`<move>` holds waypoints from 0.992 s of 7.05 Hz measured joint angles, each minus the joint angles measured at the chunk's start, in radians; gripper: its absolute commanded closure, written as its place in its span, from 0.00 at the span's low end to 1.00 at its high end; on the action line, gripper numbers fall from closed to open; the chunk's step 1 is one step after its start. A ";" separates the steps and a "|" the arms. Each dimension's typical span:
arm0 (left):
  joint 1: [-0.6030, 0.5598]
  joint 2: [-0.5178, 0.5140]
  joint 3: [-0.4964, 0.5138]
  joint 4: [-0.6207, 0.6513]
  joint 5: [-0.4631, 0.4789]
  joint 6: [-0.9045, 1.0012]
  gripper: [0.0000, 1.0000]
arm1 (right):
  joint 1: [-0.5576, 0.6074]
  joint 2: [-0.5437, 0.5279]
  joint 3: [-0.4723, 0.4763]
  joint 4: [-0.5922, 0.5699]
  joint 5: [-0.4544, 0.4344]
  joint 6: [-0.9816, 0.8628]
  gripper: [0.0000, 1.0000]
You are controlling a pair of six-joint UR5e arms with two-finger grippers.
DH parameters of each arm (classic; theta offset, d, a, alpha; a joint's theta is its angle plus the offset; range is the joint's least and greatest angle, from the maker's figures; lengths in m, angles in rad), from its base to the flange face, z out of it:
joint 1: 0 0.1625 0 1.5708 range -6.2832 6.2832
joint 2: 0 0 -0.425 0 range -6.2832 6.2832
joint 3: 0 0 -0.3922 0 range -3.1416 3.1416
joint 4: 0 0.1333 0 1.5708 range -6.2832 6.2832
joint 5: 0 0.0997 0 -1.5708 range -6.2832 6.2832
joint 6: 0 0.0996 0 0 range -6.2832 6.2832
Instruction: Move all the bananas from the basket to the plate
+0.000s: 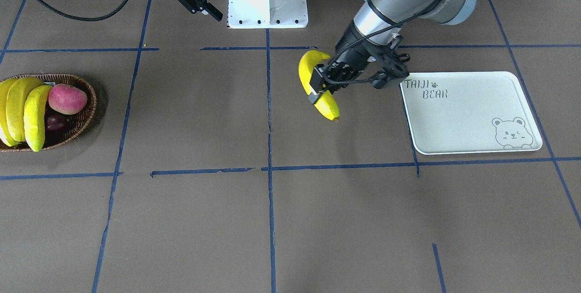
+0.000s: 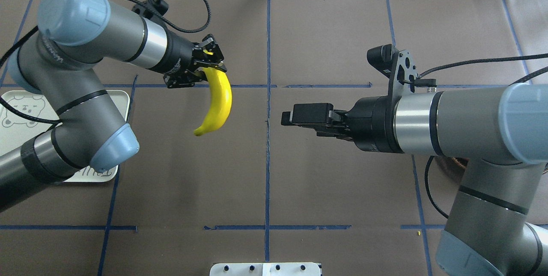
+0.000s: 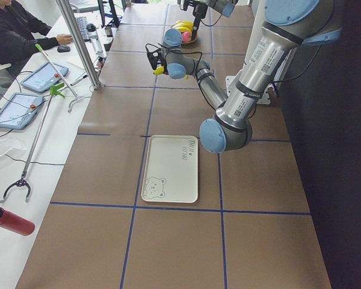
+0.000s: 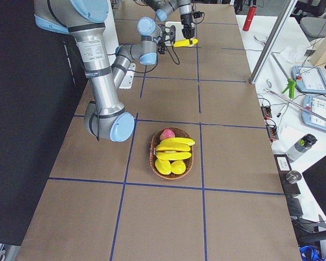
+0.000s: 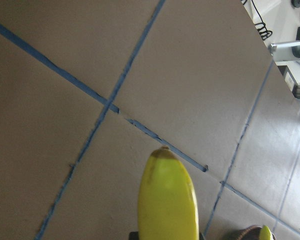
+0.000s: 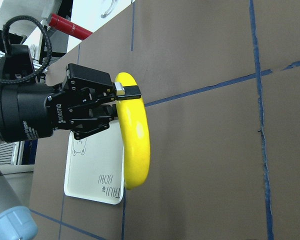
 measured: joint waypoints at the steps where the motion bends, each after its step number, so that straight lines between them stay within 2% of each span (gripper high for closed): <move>1: -0.039 0.117 -0.041 0.021 -0.008 0.133 1.00 | 0.000 -0.020 0.012 -0.001 0.002 0.000 0.00; 3: -0.082 0.332 -0.053 0.031 -0.004 0.387 1.00 | 0.003 -0.055 0.015 -0.002 -0.003 0.000 0.00; 5: -0.116 0.463 0.005 0.031 0.000 0.530 1.00 | 0.011 -0.071 0.011 -0.008 -0.004 0.001 0.00; 7: -0.159 0.537 0.074 0.028 0.000 0.577 1.00 | 0.017 -0.072 0.011 -0.009 -0.004 0.001 0.00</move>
